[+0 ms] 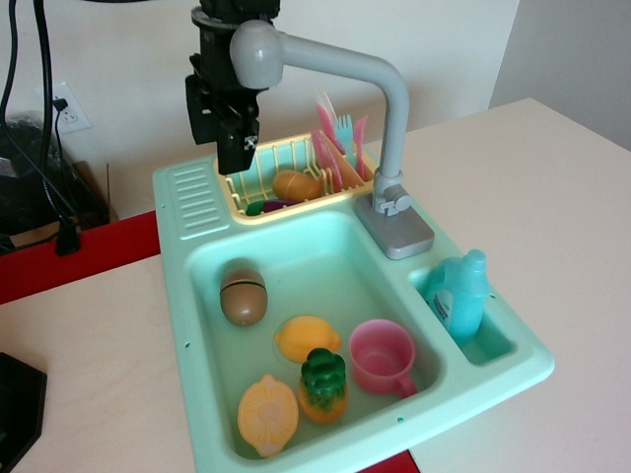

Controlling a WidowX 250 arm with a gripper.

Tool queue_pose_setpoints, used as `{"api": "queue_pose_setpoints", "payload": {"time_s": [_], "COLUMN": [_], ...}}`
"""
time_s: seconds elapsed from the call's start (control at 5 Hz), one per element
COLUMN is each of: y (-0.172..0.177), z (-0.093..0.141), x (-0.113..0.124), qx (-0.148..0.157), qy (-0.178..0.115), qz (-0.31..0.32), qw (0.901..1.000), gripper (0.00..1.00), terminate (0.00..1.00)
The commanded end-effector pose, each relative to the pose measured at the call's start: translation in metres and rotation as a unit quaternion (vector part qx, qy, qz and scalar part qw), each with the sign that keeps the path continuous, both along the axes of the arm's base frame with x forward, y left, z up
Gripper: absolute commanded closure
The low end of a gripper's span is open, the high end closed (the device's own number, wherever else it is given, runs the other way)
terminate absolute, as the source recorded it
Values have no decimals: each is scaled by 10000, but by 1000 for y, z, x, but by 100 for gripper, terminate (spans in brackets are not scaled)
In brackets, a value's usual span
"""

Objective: Turn faucet front to right

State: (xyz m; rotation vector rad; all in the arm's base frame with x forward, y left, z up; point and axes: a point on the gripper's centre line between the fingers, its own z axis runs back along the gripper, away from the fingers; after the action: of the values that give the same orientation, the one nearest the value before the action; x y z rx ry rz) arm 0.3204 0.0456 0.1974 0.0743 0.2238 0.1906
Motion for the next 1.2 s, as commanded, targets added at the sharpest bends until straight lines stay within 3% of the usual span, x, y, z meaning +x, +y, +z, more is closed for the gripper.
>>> {"api": "queue_pose_setpoints", "payload": {"time_s": [0.0, 0.2, 0.4, 0.6, 0.8, 1.0], "y": [-43, -90, -113, -76, -30, 13], "z": [16, 12, 12, 20, 24, 23], "x": [1, -17, -25, -29, -50, -67], "qx": [6, 72, 95, 248, 746, 907], "qy": [-198, -73, -22, -226, -352, -333], "qz": [-707, -1422, -1752, -784, 417, 1045], "qw": [9973, 9898, 9845, 9964, 9957, 9898], "gripper": [0, 0, 0, 0, 0, 0], "terminate": [0, 0, 0, 0, 0, 0]}}
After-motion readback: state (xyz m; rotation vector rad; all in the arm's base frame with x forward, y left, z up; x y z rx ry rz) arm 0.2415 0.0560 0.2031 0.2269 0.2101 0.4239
